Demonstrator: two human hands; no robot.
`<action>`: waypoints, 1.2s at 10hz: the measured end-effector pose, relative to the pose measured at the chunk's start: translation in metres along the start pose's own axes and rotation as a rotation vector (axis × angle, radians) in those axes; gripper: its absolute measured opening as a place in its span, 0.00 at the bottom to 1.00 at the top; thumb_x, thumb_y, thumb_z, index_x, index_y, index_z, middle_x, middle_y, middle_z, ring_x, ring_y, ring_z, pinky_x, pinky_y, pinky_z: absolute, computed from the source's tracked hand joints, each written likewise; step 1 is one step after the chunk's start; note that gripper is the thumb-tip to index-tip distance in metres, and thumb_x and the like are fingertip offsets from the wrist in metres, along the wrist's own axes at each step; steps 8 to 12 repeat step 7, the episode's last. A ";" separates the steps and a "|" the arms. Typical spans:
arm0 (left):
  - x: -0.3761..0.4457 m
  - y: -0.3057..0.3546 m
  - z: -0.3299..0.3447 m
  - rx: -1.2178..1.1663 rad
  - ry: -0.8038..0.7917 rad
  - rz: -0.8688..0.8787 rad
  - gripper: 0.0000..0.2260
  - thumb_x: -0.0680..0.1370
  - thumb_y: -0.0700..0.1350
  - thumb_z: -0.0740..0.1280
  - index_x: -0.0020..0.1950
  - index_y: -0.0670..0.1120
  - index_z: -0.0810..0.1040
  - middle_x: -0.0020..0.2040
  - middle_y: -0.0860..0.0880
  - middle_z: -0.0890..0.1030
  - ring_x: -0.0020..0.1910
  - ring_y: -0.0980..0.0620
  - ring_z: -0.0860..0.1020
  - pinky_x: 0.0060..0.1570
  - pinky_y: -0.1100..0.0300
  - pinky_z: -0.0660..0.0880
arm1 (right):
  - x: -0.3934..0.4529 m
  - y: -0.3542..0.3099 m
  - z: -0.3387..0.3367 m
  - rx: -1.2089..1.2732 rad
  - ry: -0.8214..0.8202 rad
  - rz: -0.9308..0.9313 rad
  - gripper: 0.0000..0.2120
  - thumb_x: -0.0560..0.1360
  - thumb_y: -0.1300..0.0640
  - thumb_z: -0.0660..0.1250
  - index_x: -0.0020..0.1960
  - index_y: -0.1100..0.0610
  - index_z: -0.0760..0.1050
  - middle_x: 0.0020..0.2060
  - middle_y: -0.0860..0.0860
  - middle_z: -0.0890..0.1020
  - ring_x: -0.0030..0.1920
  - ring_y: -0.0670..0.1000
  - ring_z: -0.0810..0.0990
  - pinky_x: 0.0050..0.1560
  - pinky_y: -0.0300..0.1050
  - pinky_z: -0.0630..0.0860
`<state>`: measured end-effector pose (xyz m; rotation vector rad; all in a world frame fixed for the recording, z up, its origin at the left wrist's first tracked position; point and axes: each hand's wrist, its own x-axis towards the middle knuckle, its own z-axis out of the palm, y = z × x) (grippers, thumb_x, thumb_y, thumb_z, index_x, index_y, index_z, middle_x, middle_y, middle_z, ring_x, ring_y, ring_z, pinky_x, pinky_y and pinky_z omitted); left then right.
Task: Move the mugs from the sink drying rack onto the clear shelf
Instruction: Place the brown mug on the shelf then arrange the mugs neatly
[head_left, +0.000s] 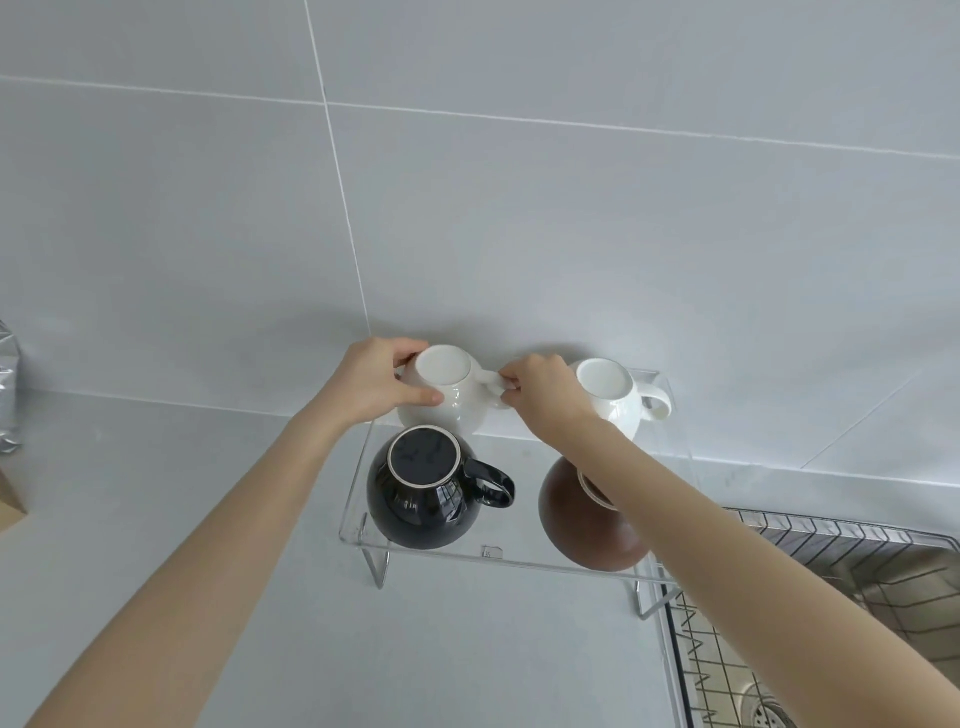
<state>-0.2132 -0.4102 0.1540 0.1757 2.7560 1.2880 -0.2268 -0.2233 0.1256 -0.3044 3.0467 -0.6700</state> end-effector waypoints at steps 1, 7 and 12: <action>0.000 0.001 -0.002 -0.032 -0.025 0.010 0.23 0.65 0.35 0.75 0.59 0.43 0.78 0.50 0.51 0.79 0.54 0.54 0.75 0.64 0.55 0.71 | -0.002 0.001 0.002 0.001 0.002 0.008 0.23 0.70 0.66 0.62 0.24 0.51 0.54 0.27 0.56 0.68 0.35 0.58 0.65 0.24 0.42 0.54; 0.002 0.003 0.001 0.008 -0.013 -0.030 0.29 0.66 0.39 0.75 0.65 0.43 0.72 0.59 0.46 0.78 0.65 0.47 0.73 0.64 0.55 0.68 | -0.009 -0.011 -0.018 -0.030 -0.069 -0.036 0.03 0.73 0.61 0.62 0.42 0.61 0.71 0.39 0.63 0.77 0.43 0.65 0.74 0.36 0.48 0.67; 0.002 0.003 0.001 0.008 -0.013 -0.030 0.29 0.66 0.39 0.75 0.65 0.43 0.72 0.59 0.46 0.78 0.65 0.47 0.73 0.64 0.55 0.68 | -0.009 -0.011 -0.018 -0.030 -0.069 -0.036 0.03 0.73 0.61 0.62 0.42 0.61 0.71 0.39 0.63 0.77 0.43 0.65 0.74 0.36 0.48 0.67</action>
